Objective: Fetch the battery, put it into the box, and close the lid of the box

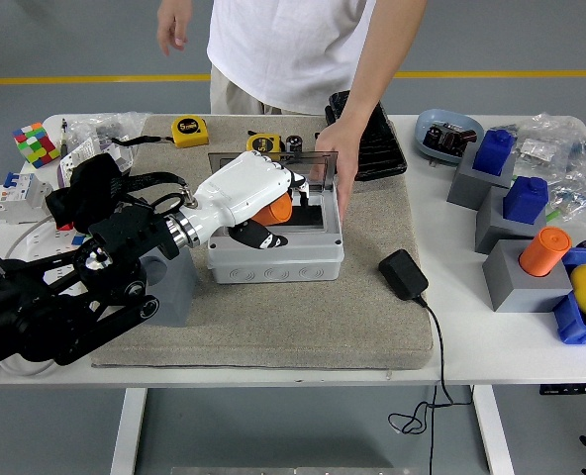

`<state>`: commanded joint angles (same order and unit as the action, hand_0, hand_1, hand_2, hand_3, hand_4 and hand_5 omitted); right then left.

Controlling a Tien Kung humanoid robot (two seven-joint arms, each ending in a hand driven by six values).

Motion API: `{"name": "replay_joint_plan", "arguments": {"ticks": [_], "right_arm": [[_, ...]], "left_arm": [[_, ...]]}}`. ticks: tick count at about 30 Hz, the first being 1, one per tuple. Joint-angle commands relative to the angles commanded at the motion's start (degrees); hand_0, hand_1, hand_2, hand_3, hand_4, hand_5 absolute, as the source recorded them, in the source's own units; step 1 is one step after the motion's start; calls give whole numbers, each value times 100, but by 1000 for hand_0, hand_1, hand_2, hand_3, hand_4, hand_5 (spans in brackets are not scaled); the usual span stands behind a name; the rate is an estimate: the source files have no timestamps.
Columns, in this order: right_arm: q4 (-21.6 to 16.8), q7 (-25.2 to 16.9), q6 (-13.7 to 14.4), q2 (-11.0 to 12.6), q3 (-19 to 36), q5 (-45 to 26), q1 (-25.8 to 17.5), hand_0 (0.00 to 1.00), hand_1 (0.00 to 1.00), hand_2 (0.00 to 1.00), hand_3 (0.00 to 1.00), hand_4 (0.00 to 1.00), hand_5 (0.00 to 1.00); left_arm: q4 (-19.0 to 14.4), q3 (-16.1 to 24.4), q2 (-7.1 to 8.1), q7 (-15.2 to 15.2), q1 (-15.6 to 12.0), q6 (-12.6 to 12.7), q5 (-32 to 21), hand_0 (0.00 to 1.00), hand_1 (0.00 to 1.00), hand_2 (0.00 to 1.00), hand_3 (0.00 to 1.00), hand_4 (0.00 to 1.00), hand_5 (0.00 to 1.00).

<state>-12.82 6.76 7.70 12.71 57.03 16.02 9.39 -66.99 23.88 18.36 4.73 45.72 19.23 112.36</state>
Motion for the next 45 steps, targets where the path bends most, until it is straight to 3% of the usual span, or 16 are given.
{"name": "replay_joint_plan", "arguments": {"ticks": [6,17,18,23,24,29,30,45], "right_arm": [[0,-1,-7,-5,-12,-9,0,617,642,617,526,968,360],[-5,-3,-13,-8,-6,-2,-13,617,642,617,526,967,362],[-4,-4,-12,-9,-11,-2,-16,617,642,617,526,966,365],[-7,-9,-12,-10,-15,-7,-14,617,642,617,526,966,365],[-5,-8,-15,-12,-16,-8,-16,617,642,617,526,965,366],[-3,-9,-5,-10,-3,-6,-23,617,642,617,526,965,366],[-4,-9,-1,-10,1,-5,-21,617,642,616,526,965,368],[-9,-9,-6,-12,0,-1,-13,617,642,617,526,964,368]], "left_arm": [[101,-186,-53,-150,144,-59,107,40,138,452,563,915,2],[166,-63,-104,-212,155,-69,50,42,148,463,565,948,2],[160,-40,-100,-198,150,-64,37,94,240,488,562,998,2],[162,-1,-95,-240,147,-126,1,94,240,488,562,998,2],[166,-6,-91,-227,145,-125,-7,164,389,524,557,998,22],[184,-36,-77,-234,129,-135,3,164,389,524,557,998,22],[186,-40,-75,-242,129,-149,3,216,447,531,563,998,39],[209,-11,-73,-117,105,-107,-173,220,458,531,562,998,56]]}}
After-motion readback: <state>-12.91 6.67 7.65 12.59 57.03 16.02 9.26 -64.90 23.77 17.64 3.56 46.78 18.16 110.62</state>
